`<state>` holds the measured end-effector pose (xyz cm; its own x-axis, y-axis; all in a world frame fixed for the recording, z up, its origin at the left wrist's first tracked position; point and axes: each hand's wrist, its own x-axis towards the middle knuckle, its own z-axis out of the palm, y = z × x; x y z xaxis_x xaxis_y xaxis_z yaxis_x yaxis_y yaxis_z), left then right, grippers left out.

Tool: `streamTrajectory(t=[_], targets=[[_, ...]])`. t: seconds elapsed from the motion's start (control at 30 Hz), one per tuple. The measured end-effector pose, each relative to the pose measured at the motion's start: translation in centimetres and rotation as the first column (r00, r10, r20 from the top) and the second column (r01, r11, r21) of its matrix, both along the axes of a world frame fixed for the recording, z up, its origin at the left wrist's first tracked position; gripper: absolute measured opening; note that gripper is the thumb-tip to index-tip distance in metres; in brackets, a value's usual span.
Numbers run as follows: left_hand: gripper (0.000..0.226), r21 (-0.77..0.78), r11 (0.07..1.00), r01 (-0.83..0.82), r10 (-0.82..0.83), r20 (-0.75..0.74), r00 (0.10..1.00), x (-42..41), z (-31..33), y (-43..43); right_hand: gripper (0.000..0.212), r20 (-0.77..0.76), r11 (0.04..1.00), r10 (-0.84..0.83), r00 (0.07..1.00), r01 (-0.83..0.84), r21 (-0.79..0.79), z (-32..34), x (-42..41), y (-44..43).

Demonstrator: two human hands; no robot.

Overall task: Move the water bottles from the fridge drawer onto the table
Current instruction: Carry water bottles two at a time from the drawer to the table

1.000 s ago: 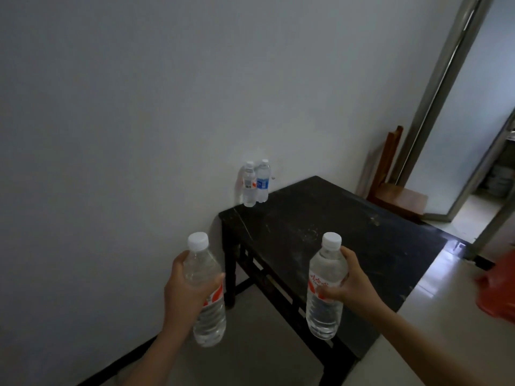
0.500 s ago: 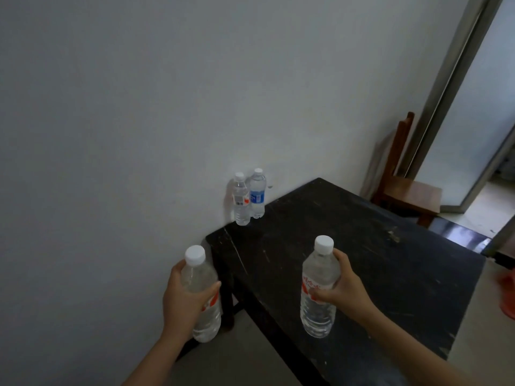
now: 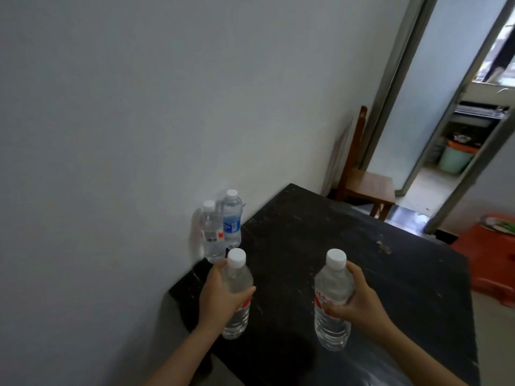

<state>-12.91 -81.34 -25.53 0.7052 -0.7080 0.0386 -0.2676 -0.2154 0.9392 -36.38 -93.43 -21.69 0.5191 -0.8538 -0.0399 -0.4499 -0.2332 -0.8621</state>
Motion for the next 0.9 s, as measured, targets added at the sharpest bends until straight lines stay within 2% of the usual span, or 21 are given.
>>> streamTrajectory(t=[0.2, 0.33, 0.47, 0.67, 0.9], targets=[[0.069, -0.038, 0.979, 0.202, -0.201, 0.026, 0.979, 4.5, 1.0, -7.9, 0.089, 0.006, 0.973, -0.229, 0.973, 0.229, -0.013, 0.4, 4.0, -2.2], [0.064, -0.072, 0.977, 0.202, -0.199, 0.041, 0.979, 5.4, 0.8, -12.2, 0.087, 0.039, 0.931, -0.366, 0.93, 0.366, 0.015, 0.0, 5.2, -2.6], [0.063, -0.057, 0.98, 0.191, -0.19, 0.015, 0.982, 5.7, -0.2, -16.1, 0.089, 0.026, 0.909, -0.414, 0.91, 0.412, 0.072, -0.2, 5.0, -3.5], [0.067, 0.004, 0.997, 0.077, -0.077, 0.05, 0.996, 5.9, -0.8, -21.7, 0.086, 0.042, 0.876, -0.481, 0.876, 0.477, 0.077, -0.3, 4.2, -6.4], [0.063, 0.012, 0.99, -0.14, 0.139, 0.053, 0.989, 6.9, 0.1, -27.1, 0.087, 0.074, 0.905, -0.417, 0.906, 0.407, 0.125, -1.1, 4.2, -11.6]])
